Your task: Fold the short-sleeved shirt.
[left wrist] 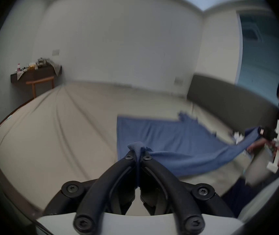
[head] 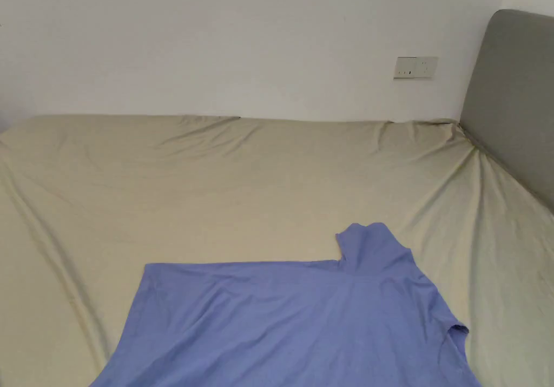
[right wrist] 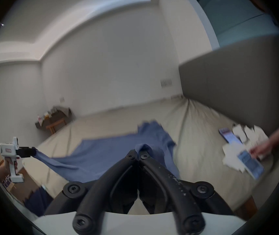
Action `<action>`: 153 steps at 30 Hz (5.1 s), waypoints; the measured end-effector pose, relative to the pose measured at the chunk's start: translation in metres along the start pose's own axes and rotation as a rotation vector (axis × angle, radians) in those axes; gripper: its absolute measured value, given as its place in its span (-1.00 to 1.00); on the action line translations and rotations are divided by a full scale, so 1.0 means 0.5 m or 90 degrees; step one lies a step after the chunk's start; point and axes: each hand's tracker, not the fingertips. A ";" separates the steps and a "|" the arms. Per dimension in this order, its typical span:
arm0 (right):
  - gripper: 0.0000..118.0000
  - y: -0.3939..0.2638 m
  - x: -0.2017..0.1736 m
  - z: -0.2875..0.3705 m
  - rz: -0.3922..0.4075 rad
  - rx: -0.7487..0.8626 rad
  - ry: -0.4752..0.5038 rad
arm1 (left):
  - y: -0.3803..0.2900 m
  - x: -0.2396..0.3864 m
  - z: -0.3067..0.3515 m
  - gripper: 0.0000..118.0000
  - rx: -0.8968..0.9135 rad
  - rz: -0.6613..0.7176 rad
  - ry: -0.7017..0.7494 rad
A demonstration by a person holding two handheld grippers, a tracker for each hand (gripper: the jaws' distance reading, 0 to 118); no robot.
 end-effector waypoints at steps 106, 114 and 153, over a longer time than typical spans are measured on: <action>0.16 0.133 -0.001 -0.351 0.115 0.073 -0.165 | 0.136 0.056 -0.199 0.89 0.186 0.033 0.078; -0.98 0.162 -0.123 -0.124 0.163 0.199 -0.118 | 0.115 0.175 0.005 -1.00 0.297 -0.001 0.092; 0.04 -0.015 0.128 -0.526 -0.033 -0.384 -0.102 | 0.062 0.042 -0.347 -0.90 -0.258 0.098 0.033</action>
